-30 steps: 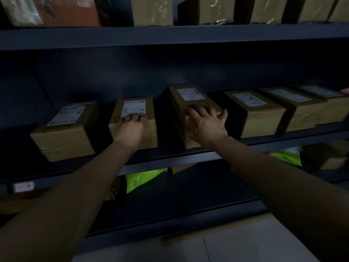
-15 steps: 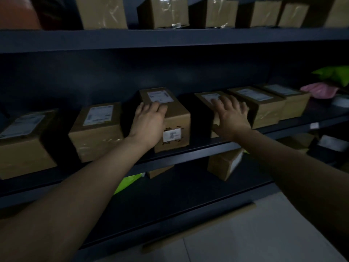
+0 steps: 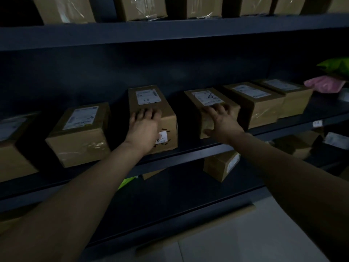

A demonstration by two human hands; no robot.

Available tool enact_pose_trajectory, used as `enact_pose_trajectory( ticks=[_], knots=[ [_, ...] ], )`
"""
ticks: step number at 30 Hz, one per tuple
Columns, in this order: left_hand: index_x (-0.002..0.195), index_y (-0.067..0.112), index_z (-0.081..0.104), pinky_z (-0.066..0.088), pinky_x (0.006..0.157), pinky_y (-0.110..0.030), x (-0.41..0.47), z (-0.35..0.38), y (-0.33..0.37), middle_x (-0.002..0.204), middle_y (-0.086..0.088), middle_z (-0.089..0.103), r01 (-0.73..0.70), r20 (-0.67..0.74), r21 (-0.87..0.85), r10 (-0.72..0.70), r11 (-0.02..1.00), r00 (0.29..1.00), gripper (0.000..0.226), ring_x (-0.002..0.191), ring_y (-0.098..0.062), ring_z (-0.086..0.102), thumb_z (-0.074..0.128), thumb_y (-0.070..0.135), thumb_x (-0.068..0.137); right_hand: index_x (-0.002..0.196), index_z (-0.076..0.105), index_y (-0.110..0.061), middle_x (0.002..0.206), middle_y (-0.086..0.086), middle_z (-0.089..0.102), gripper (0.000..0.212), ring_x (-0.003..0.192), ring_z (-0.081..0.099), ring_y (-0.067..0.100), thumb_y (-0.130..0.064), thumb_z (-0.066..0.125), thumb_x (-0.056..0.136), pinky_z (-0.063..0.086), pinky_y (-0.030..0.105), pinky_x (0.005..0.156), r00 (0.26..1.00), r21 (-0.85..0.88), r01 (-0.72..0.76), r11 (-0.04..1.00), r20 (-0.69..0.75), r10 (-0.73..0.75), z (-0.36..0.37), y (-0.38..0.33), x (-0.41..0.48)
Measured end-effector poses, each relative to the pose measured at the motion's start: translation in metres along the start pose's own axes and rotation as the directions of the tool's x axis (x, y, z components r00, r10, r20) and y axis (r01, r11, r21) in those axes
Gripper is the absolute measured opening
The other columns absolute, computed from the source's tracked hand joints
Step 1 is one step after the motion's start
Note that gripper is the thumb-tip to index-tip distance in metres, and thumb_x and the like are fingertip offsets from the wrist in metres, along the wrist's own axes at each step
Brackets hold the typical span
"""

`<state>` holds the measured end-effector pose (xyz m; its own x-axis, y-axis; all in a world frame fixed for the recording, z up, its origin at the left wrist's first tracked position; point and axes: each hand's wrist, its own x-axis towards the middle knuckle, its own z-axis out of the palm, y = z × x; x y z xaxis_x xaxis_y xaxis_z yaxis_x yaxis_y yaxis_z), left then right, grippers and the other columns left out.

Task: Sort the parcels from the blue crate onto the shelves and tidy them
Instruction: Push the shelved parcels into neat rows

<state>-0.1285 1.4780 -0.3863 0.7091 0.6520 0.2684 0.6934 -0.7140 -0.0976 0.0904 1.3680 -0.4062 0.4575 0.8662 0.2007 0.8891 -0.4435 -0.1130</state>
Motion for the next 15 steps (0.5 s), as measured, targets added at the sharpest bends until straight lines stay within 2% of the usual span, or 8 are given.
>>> enact_pose_trajectory(
  ticks=[9,15],
  knots=[
    [0.147,0.013,0.019,0.013,0.115,-0.046,-0.007,0.001,-0.008,0.152,-0.012,0.026,0.008,0.001,-0.006,-0.008,1.0,1.0,0.073,0.14,-0.032,0.019,0.061,0.029,0.089,0.152,0.014,-0.029,0.155,0.008,0.017,0.083,0.141,0.008,0.045,-0.039,0.064,0.086,0.019,0.055,0.115,0.999,-0.007,0.042,0.999,-0.007,-0.042,0.007,-0.029,0.002],
    [0.147,0.014,0.018,0.011,0.115,-0.048,-0.014,-0.007,-0.019,0.152,-0.011,0.024,-0.006,0.023,-0.026,0.006,1.0,1.0,0.075,0.14,-0.032,0.019,0.06,0.032,0.089,0.154,-0.006,-0.033,0.162,0.005,-0.006,0.094,0.146,-0.008,0.042,-0.03,0.063,0.09,0.007,0.055,0.118,0.993,-0.085,-0.031,0.996,0.111,0.04,-0.005,-0.047,-0.006]
  ],
)
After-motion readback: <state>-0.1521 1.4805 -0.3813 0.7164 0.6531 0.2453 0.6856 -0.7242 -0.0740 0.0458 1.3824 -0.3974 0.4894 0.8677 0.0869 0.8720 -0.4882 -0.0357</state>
